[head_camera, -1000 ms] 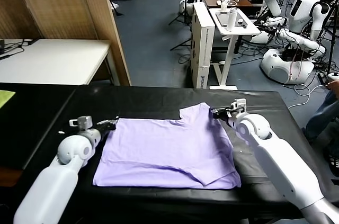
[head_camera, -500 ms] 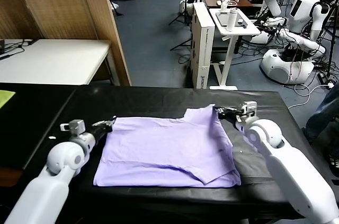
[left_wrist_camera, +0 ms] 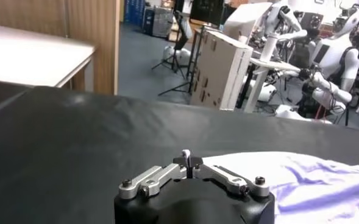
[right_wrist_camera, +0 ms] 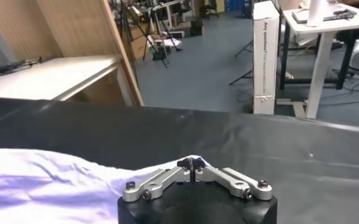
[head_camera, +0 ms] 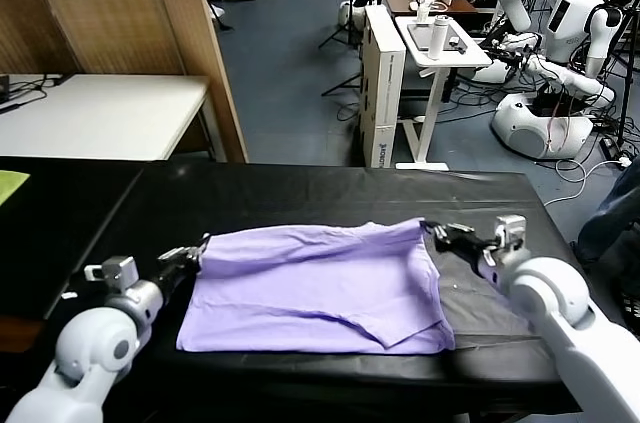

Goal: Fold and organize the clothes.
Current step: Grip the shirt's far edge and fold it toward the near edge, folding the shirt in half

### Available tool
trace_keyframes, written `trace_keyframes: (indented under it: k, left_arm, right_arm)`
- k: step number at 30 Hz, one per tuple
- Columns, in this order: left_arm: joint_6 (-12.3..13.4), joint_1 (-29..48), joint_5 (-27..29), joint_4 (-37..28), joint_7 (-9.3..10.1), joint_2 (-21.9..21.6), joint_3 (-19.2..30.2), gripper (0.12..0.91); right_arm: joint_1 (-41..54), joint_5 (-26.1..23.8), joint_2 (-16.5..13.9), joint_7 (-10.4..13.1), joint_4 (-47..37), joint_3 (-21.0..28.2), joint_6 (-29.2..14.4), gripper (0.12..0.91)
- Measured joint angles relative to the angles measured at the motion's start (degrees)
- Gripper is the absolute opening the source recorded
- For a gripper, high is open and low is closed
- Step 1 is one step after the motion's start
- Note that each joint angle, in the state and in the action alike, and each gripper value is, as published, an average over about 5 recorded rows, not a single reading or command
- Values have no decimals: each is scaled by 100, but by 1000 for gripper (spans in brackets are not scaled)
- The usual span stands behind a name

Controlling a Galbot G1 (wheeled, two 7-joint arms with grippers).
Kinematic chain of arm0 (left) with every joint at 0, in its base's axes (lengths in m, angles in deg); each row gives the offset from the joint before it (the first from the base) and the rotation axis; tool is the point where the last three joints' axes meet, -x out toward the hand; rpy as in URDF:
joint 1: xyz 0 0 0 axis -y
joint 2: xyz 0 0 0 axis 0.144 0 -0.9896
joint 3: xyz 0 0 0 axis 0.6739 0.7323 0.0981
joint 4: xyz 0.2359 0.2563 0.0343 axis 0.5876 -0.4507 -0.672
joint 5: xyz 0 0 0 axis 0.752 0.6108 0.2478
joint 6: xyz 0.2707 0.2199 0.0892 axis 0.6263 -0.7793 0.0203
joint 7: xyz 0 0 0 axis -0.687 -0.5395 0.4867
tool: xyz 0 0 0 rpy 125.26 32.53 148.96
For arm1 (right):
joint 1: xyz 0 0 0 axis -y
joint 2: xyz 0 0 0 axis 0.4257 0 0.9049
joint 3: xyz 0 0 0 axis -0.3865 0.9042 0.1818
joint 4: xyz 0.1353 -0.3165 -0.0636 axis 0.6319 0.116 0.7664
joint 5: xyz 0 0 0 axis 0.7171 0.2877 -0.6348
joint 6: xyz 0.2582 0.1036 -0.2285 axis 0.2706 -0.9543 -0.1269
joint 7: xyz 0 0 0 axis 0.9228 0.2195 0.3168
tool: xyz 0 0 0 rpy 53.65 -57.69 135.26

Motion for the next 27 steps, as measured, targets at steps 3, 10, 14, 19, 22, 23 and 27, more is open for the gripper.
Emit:
trace_keyframes:
  k: [3,10,14,19,22,23,27]
  left_arm:
    - [3,-196,21,76,9,16,-106,157]
    - [42,-635,103,275,-7,72,-316,157]
    - [78,-913,165,400,-16,122,-401,157]
    - [127,-1208,244,473,-16,204,-428,157]
    - [140,-1307,259,489,-15,228,-437,157]
    - [143,-1330,261,490,-15,232,-444,157]
    - [157,-1396,263,491,-12,238,-484,157]
  right_arm:
    - [-191,-2,-36,57,119,-36,83,138]
    - [-413,-7,-214,148,344,84,92,138]
    - [-526,-7,-314,202,437,162,93,138]
    - [-658,-35,-380,252,491,229,93,138]
    - [-711,-70,-408,264,485,265,93,138]
    - [-726,-81,-414,264,477,274,93,138]
    - [-788,-112,-425,259,441,305,93,138]
